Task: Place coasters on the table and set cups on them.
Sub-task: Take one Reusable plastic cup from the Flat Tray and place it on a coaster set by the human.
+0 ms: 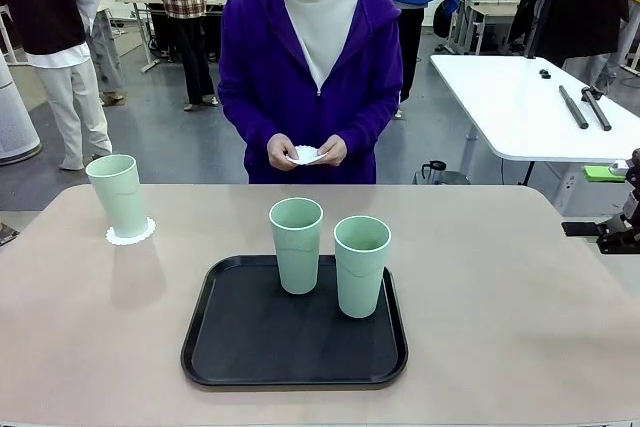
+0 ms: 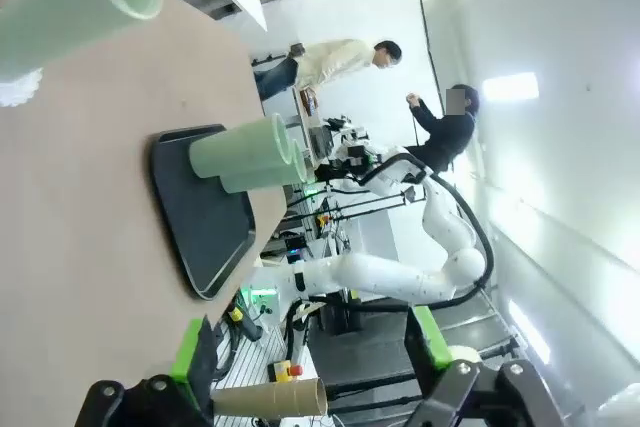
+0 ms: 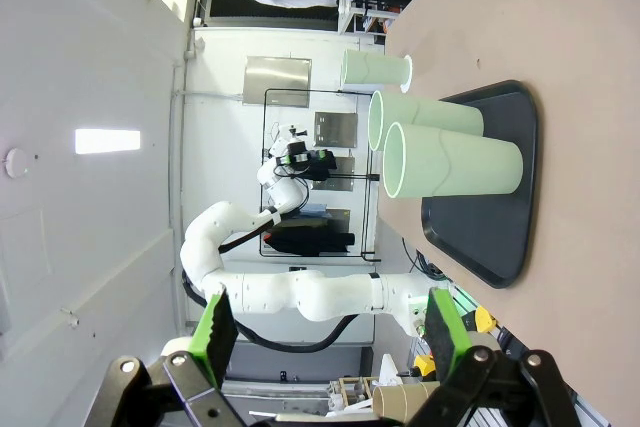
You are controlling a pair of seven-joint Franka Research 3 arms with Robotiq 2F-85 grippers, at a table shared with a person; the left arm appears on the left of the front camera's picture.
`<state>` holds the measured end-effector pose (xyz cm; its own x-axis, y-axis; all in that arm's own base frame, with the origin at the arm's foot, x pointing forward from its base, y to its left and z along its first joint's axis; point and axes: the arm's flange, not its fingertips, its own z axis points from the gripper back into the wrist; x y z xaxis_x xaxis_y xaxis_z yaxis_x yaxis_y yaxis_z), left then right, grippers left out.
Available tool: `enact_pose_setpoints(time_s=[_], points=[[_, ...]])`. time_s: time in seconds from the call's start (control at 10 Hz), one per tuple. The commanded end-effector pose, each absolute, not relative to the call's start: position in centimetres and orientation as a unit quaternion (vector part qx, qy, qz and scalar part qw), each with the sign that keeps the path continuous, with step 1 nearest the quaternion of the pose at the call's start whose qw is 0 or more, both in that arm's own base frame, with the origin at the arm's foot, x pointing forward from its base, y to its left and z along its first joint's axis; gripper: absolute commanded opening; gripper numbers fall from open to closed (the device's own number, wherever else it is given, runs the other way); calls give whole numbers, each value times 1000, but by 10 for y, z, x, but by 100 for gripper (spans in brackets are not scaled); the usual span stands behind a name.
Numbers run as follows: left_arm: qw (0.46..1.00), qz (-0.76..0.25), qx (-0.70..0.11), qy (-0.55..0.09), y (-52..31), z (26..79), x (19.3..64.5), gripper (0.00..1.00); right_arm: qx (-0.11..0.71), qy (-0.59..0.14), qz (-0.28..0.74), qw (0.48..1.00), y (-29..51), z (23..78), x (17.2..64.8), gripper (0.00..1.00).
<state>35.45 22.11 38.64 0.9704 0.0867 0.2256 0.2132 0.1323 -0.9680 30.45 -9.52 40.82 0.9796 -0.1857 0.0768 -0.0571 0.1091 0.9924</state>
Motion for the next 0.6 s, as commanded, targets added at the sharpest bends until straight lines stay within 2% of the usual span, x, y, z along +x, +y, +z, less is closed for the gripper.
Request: enact_pose_setpoints(time_s=[0.0, 0.5], points=[[765, -23, -632, -122, 232, 366, 367, 100, 669, -96, -38, 736, -95, 408, 306, 100], [785, 4, -609, -111, 235, 346, 369, 100, 669, -96, -38, 736, -95, 408, 306, 100]])
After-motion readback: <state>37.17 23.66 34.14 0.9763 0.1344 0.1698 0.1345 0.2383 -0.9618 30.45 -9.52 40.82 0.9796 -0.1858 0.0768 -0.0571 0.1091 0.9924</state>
